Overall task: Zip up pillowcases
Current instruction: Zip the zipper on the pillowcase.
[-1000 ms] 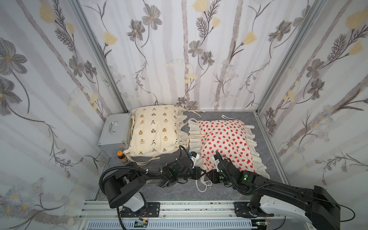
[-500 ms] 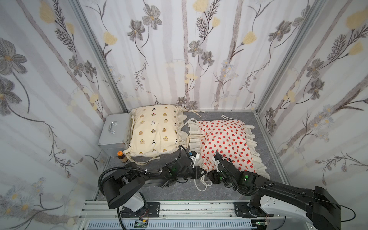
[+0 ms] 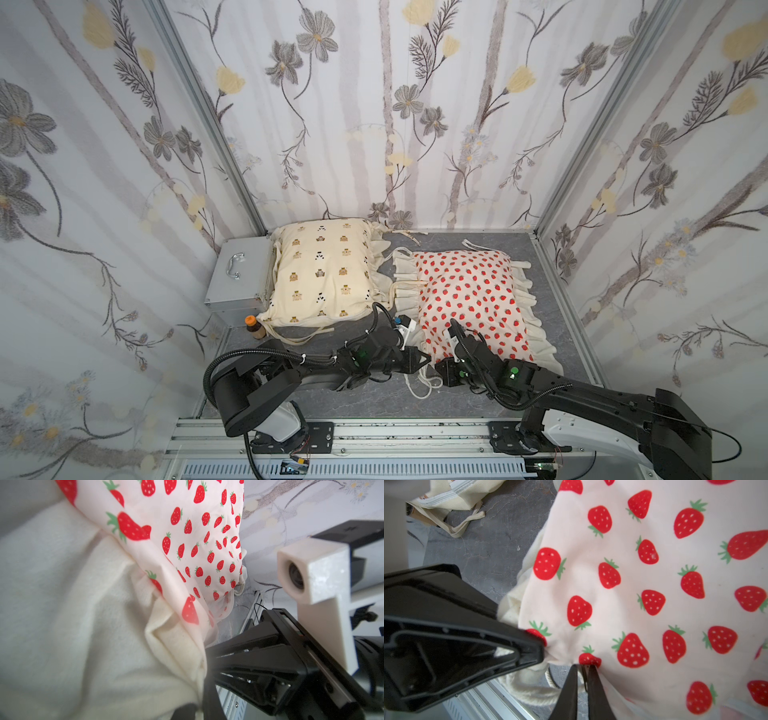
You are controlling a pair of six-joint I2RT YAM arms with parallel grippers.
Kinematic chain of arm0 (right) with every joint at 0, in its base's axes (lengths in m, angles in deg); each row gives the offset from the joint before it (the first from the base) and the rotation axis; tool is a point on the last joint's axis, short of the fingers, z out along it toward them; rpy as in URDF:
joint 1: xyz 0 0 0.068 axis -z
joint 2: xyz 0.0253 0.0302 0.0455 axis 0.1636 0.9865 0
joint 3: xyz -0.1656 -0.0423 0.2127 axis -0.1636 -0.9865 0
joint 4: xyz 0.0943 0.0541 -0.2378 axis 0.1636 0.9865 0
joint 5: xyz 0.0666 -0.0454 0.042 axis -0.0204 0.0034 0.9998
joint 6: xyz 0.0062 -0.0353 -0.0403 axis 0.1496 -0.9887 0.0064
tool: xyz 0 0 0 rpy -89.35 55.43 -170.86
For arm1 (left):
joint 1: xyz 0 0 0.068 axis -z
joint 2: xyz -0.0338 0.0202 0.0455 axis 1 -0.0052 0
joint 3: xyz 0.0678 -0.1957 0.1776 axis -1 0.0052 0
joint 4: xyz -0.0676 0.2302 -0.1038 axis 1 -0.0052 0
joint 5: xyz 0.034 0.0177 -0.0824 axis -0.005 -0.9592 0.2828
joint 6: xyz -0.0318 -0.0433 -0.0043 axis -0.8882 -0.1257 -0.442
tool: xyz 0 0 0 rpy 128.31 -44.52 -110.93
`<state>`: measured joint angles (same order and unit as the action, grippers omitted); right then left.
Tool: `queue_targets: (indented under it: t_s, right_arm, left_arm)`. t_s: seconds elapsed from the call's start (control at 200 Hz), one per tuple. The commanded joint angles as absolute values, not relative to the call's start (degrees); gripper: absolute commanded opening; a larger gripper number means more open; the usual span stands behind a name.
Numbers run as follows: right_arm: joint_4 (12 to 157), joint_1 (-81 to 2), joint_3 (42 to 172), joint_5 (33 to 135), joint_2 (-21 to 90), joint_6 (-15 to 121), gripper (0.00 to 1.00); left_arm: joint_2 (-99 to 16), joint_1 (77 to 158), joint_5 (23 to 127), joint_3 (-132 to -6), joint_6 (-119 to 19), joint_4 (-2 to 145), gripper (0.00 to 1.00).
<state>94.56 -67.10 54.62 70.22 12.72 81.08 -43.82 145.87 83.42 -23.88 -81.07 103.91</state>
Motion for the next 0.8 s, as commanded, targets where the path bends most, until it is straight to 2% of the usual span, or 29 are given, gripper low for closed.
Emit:
queue_targets:
  t_s: [0.0,0.43,0.62,0.794]
  right_arm:
    - [93.1,-67.2,54.4,69.9,13.3,81.6,0.11]
    - [93.2,-67.0,55.3,69.7,14.8,81.3,0.03]
    - [95.4,-66.3,55.6,71.2,14.3,82.2,0.01]
    - [98.6,-65.4,57.4,72.7,15.9,82.4,0.00]
  left_arm:
    - [-43.6,145.8,83.8,-24.1,-81.6,105.7,0.00]
    - [-43.8,145.7,83.0,-23.8,-81.3,104.8,0.00]
    - [-43.0,145.5,75.7,-26.3,-78.7,93.2,0.00]
    - [-41.8,145.2,72.0,-26.2,-78.1,91.9,0.00]
